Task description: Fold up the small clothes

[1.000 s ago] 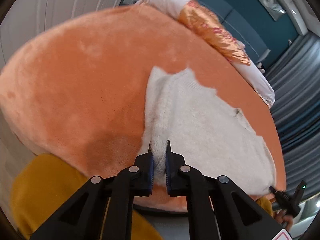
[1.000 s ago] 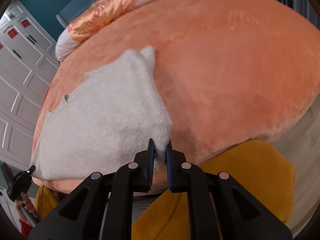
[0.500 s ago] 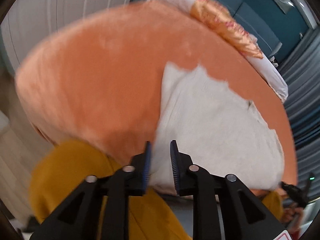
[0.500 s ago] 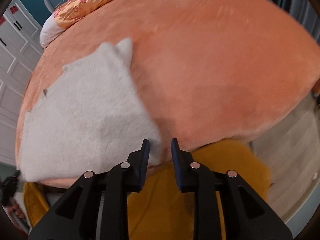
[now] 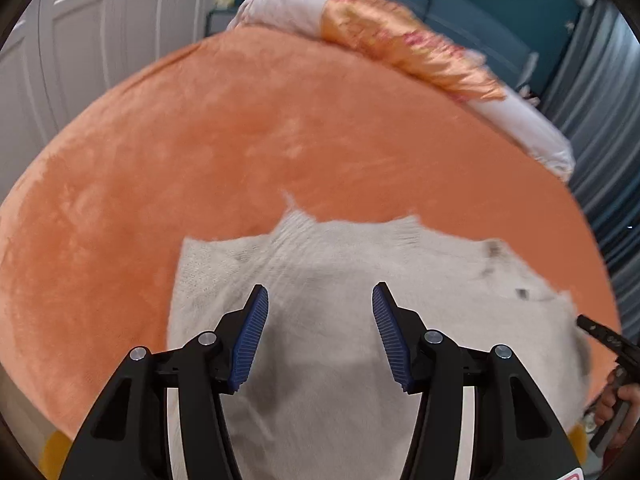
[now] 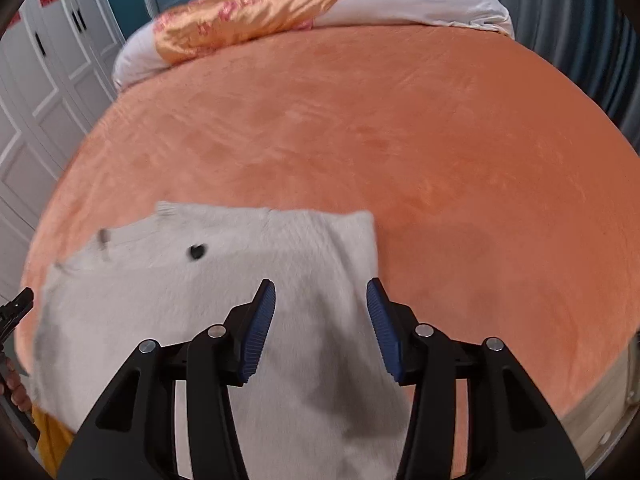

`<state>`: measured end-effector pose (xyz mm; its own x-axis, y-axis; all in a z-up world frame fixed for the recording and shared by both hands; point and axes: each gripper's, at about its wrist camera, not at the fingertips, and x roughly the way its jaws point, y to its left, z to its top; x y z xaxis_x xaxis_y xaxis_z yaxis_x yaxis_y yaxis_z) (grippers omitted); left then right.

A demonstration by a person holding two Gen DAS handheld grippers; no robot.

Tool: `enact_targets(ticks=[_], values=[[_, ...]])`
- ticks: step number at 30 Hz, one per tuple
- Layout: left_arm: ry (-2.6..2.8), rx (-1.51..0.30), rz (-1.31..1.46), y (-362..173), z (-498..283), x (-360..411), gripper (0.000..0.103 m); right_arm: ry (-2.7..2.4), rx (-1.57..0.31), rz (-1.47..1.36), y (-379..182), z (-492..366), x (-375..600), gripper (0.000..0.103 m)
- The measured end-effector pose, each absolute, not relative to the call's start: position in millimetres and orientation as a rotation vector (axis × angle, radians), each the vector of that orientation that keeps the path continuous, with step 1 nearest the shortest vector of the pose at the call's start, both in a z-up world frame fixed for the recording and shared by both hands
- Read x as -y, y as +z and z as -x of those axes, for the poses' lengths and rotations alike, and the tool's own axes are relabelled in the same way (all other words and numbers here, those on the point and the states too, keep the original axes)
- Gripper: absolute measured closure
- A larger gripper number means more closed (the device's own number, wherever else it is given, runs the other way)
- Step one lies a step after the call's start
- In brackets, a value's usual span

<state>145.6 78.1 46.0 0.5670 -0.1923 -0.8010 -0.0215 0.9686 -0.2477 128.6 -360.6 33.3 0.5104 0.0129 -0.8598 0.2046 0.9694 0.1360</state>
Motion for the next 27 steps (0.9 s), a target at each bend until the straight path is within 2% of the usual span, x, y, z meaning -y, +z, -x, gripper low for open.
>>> enact_targets(ticks=[1, 2, 6, 8, 11, 12, 15, 18, 22, 25, 27], values=[[-0.092, -0.986, 0.231, 37, -153, -78, 0.051, -0.094, -1.056, -0.231, 25, -138, 360, 0.083], [-0.078, -0.997, 0.223, 32, -157, -77, 0.053, -0.079, -1.063, -0.236, 23, -141, 360, 0.096], [-0.064, -0.988, 0.189, 22, -161, -85, 0.053, -0.043, -0.867, -0.338, 66, -133, 378, 0.096], [-0.043, -0.971, 0.145, 16, -162, -84, 0.054, -0.074, -0.825, -0.394, 67, -133, 392, 0.096], [-0.014, -0.945, 0.105, 10, -164, -77, 0.051, -0.155, -1.041, -0.377, 3, -155, 402, 0.096], [-0.003, -0.934, 0.089, 8, -165, -76, 0.048, -0.151, -1.06, -0.346, -14, -156, 399, 0.096], [0.025, -0.917, 0.06, 3, -169, -73, 0.042, -0.17, -1.026, -0.266, -1, -153, 388, 0.094], [0.031, -0.926, 0.081, 1, -174, -77, 0.035, -0.198, -0.991, -0.239, 21, -141, 379, 0.087], [0.035, -0.92, 0.09, 10, -169, -79, 0.034, -0.179, -0.876, -0.306, 61, -105, 357, 0.082], [0.032, -0.897, 0.166, 31, -142, -85, 0.033, -0.039, -0.901, -0.312, 73, -79, 315, 0.082], [0.004, -0.874, 0.224, 45, -117, -89, 0.029, 0.087, -0.946, -0.263, 72, -64, 272, 0.082]])
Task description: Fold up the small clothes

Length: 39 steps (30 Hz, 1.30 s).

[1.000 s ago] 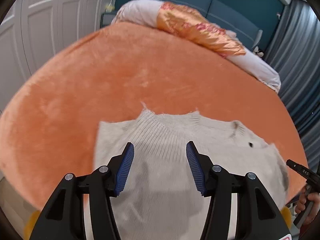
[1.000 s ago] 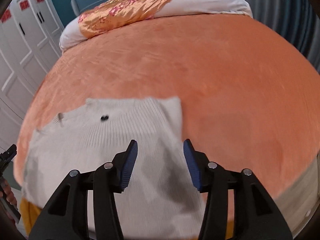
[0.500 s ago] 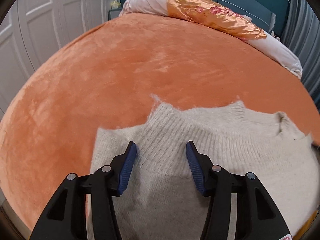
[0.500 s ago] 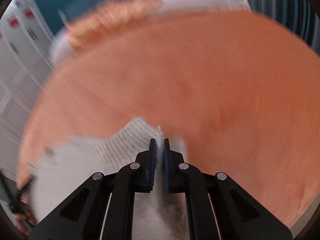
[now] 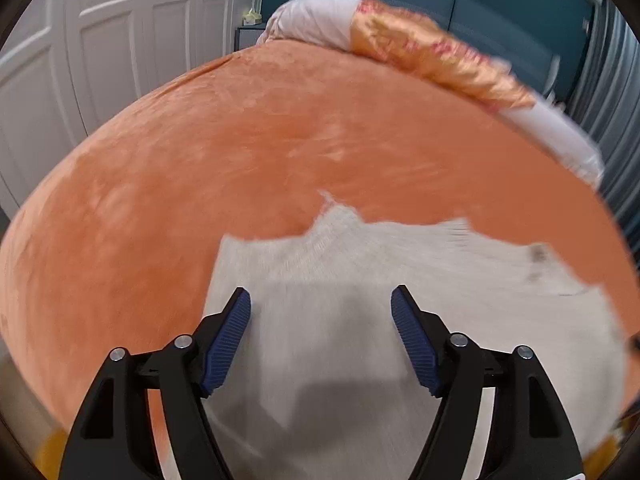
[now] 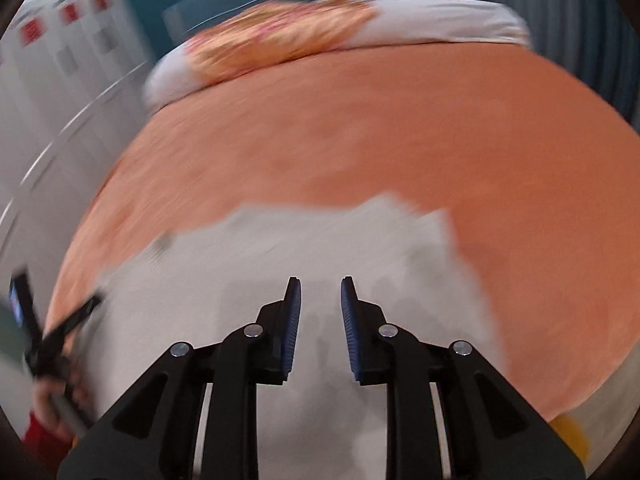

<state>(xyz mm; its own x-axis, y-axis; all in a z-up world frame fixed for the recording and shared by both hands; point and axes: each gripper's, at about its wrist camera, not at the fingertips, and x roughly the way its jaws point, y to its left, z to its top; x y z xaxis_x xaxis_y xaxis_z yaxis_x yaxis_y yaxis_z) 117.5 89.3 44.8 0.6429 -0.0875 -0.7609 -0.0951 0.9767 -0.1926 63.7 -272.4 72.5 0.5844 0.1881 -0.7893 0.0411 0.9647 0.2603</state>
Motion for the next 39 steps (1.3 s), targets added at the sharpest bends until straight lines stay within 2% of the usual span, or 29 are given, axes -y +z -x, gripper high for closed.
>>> enact_targets(ticks=[6, 10, 12, 16, 26, 27, 28, 30, 31, 32, 39], values=[[0.013, -0.896, 0.333, 61, -53, -115, 0.026, 0.273, -1.057, -0.169, 55, -59, 184, 0.084], [0.039, -0.954, 0.418, 44, -27, -140, 0.026, 0.283, -1.173, -0.154, 22, -70, 158, 0.085], [0.06, -0.986, 0.49, 30, -19, -152, 0.026, 0.27, -1.167, -0.141, 14, -70, 154, 0.085], [0.048, -0.993, 0.658, 17, -21, -170, 0.026, 0.262, -1.184, -0.106, 11, -79, 144, 0.085], [-0.003, -0.963, 0.562, 9, -53, -143, 0.022, 0.261, -1.177, -0.079, 8, -77, 145, 0.085], [-0.012, -0.96, 0.564, 9, -53, -145, 0.026, 0.262, -1.173, -0.077, 8, -76, 145, 0.085], [-0.03, -0.96, 0.57, 10, -54, -145, 0.047, 0.262, -1.169, -0.077, 8, -76, 146, 0.085], [-0.075, -0.984, 0.595, 12, -57, -145, 0.065, 0.264, -1.162, -0.076, 8, -74, 146, 0.085], [-0.082, -0.984, 0.601, 15, -57, -145, 0.082, 0.264, -1.159, -0.079, 8, -73, 146, 0.085], [-0.091, -0.984, 0.603, 18, -56, -145, 0.088, 0.266, -1.156, -0.084, 7, -73, 147, 0.085], [-0.199, -0.893, 0.544, 86, -49, -107, 0.092, 0.3, -1.119, -0.164, 9, -69, 159, 0.085]])
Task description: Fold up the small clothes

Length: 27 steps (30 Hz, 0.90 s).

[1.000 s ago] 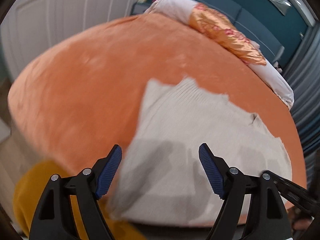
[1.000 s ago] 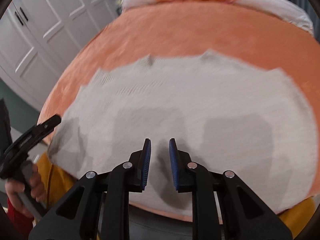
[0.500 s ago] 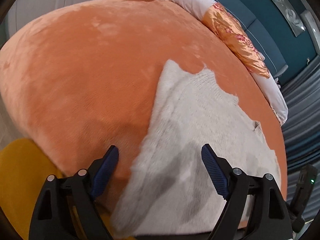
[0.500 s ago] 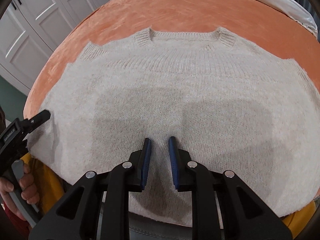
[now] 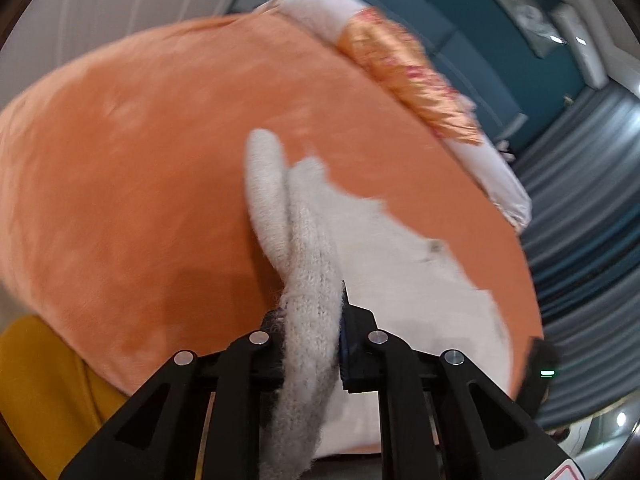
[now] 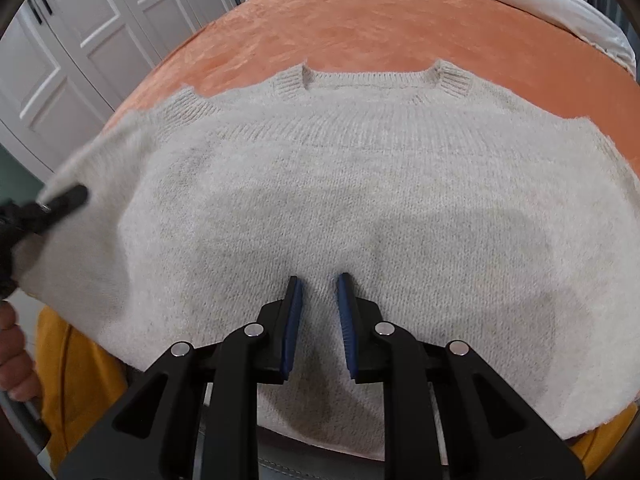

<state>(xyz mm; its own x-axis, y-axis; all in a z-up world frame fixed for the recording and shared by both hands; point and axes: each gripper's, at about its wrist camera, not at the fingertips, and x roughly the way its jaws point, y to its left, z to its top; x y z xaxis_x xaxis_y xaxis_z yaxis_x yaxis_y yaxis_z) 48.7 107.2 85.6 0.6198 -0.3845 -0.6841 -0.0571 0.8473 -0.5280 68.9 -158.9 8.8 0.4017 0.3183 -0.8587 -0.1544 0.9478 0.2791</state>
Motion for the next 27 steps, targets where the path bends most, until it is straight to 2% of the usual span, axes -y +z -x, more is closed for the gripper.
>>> enact_targets(ticks=[3, 5, 10, 16, 20, 24, 27], values=[[-0.281, -0.832, 0.451, 129, -44, -61, 0.092, 0.334, -1.09, -0.374, 20, -59, 187, 0.081], [-0.345, -0.816, 0.404, 150, -43, -27, 0.092, 0.375, -1.065, -0.497, 25, -48, 206, 0.073], [-0.491, -0.818, 0.299, 167, -51, 66, 0.092, 0.325, -1.012, -0.539, 35, -16, 257, 0.073], [-0.601, -0.901, 0.191, 140, -71, 173, 0.092, 0.191, -0.971, -0.589, 38, 28, 332, 0.073], [-0.601, -1.014, 0.104, 90, -79, 232, 0.092, 0.126, -0.972, -0.646, 33, 50, 368, 0.073], [-0.578, -1.063, 0.062, 54, -75, 251, 0.092, 0.1, -0.95, -0.665, 38, 59, 384, 0.073], [-0.585, -1.043, 0.056, 59, -72, 250, 0.086, 0.083, -0.94, -0.673, 39, 62, 391, 0.068]])
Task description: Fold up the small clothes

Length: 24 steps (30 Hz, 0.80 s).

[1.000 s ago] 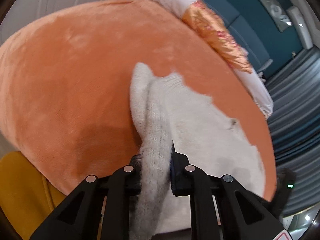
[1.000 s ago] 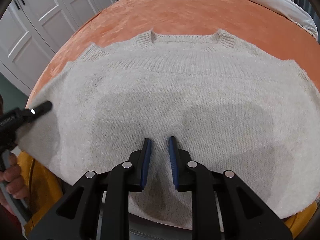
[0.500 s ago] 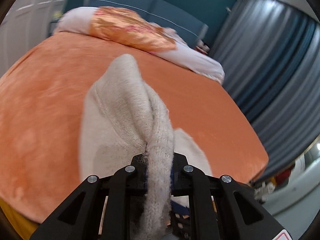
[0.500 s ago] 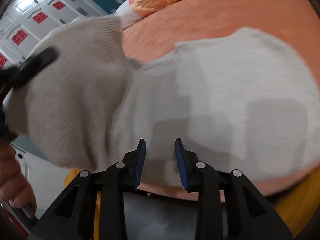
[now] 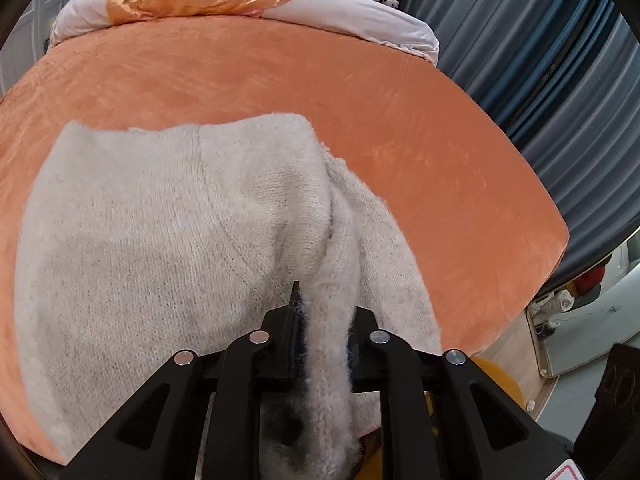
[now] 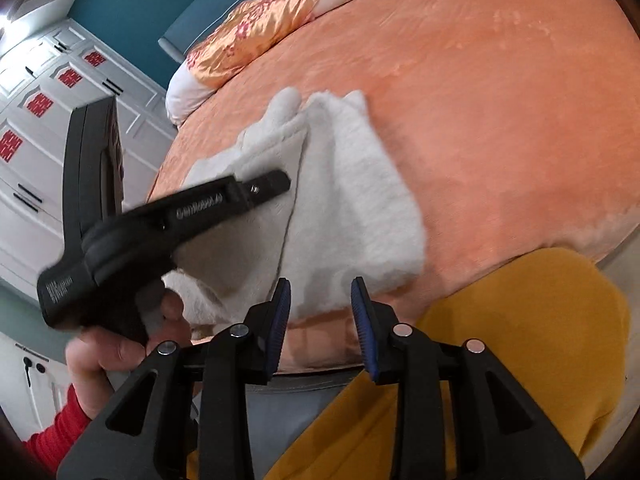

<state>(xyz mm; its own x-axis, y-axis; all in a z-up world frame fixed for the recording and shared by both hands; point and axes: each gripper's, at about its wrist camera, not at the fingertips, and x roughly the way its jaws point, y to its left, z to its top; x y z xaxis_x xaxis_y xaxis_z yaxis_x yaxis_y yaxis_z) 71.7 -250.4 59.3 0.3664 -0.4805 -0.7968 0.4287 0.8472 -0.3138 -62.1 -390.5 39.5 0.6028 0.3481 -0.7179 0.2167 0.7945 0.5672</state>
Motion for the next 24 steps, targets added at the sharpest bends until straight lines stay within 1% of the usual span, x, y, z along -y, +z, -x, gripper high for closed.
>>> enact_targets(ticks=[2, 3, 4, 5, 6, 8, 9, 10, 11, 12, 13, 17, 19, 22, 23, 24], values=[[-0.597, -1.011, 0.066, 70, -68, 242, 0.081, 0.077, -0.934, -0.675, 42, 60, 395, 0.067], [-0.604, -0.986, 0.058, 79, -63, 235, 0.072, 0.071, -0.926, -0.678, 44, 59, 397, 0.067], [-0.61, -0.959, 0.045, 88, -56, 225, 0.057, 0.069, -0.911, -0.683, 49, 57, 400, 0.064], [-0.603, -0.928, 0.032, 97, -47, 212, 0.046, 0.071, -0.899, -0.687, 51, 56, 409, 0.059], [-0.59, -0.904, 0.027, 102, -39, 203, 0.033, 0.074, -0.884, -0.692, 56, 54, 411, 0.055], [-0.586, -0.857, 0.043, 113, -21, 176, 0.03, 0.093, -0.851, -0.708, 70, 44, 416, 0.042], [-0.582, -0.857, 0.044, 115, -18, 168, 0.026, 0.113, -0.838, -0.719, 75, 39, 417, 0.038], [-0.566, -0.863, 0.037, 113, -13, 159, 0.022, 0.133, -0.828, -0.727, 78, 31, 416, 0.032], [-0.548, -0.871, 0.028, 111, -10, 153, 0.022, 0.144, -0.826, -0.728, 79, 23, 416, 0.029], [-0.521, -0.886, 0.01, 104, -5, 145, 0.022, 0.145, -0.835, -0.724, 79, 18, 413, 0.024], [-0.503, -0.904, -0.006, 97, -4, 139, 0.022, 0.134, -0.864, -0.716, 78, 9, 407, 0.023], [-0.427, -0.995, -0.009, 64, 5, 115, 0.022, 0.159, -0.94, -0.693, 70, -17, 377, 0.023], [-0.413, -1.011, -0.007, 56, 8, 112, 0.022, 0.147, -0.981, -0.625, 62, -25, 361, 0.021], [-0.416, -1.02, -0.024, 47, 4, 115, 0.022, 0.135, -1.052, -0.532, 47, -40, 342, 0.021], [-0.412, -1.013, -0.034, 45, 3, 116, 0.022, 0.132, -1.067, -0.513, 43, -45, 339, 0.022], [-0.405, -1.006, -0.043, 43, 4, 116, 0.022, 0.132, -1.075, -0.493, 40, -47, 337, 0.026]])
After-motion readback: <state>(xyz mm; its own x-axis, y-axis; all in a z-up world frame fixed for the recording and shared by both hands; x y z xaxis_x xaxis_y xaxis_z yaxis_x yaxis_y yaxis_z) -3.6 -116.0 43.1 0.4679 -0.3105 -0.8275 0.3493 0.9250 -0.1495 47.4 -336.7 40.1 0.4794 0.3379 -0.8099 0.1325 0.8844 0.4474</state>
